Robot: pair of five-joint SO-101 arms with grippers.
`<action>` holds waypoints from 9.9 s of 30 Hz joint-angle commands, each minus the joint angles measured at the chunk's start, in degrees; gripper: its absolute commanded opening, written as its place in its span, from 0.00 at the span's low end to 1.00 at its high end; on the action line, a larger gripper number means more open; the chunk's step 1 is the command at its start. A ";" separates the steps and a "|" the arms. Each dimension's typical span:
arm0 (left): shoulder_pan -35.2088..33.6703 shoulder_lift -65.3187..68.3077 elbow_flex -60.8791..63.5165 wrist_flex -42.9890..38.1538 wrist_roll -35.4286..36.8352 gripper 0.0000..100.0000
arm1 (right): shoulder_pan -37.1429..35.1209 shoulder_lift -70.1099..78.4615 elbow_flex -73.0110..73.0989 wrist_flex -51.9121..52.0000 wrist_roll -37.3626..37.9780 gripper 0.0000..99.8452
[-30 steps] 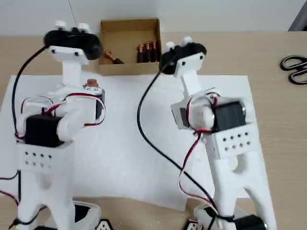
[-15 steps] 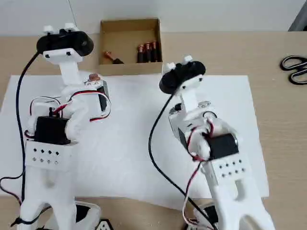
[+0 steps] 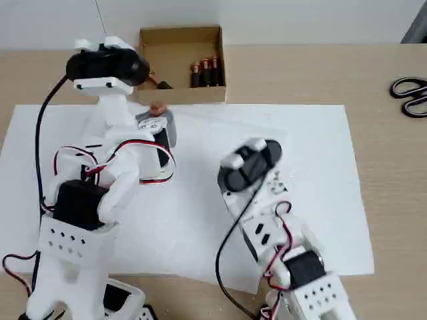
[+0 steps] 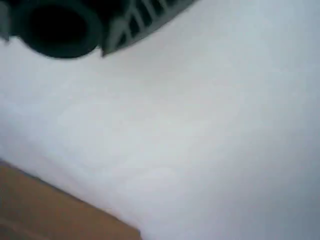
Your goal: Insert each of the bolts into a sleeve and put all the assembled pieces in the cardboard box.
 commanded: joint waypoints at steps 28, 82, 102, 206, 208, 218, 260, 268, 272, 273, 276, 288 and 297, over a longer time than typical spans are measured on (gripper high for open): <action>14.77 -14.95 28.88 -30.59 -2.29 0.01 | -5.85 -14.99 4.48 9.01 -10.99 0.00; 18.29 -19.43 39.87 -22.07 -0.09 0.01 | -6.20 -15.34 4.57 7.25 -10.90 0.00; 21.71 -15.12 40.84 -22.68 -0.35 0.09 | -6.20 -15.34 4.57 7.34 -10.90 0.00; -22.68 -22.68 2.77 21.63 -2.46 0.38 | 8.22 111.78 -113.32 -23.60 -6.24 0.27; -22.68 -22.68 -0.40 21.80 -2.46 0.38 | 9.45 105.98 -113.32 -17.80 -6.24 0.27; -22.24 -34.90 -7.87 25.85 -2.37 0.38 | 10.51 73.89 -113.05 31.08 -6.51 0.27; -22.42 -65.67 66.15 -11.78 -2.46 0.38 | 24.84 -5.41 16.88 -17.01 -6.33 0.27; -22.33 -65.67 73.71 -11.87 -2.46 0.38 | 24.75 -16.31 19.34 -3.91 -6.59 0.27; -22.33 -65.67 76.88 -11.87 -2.46 0.38 | 24.66 -17.63 19.34 4.62 -6.68 0.27; -22.33 -65.67 77.58 -11.87 -2.46 0.38 | 24.66 -17.63 19.34 6.11 -6.68 0.27; -22.33 -65.67 80.13 -11.87 -2.46 0.38 | 24.66 -17.54 19.34 10.07 -6.68 0.27; -22.59 -65.67 80.75 -11.78 -2.29 0.38 | 24.57 -17.98 19.25 14.81 -6.68 0.27; -22.59 -65.67 80.75 -11.78 -2.29 0.38 | 24.57 -17.98 19.25 14.81 -6.68 0.27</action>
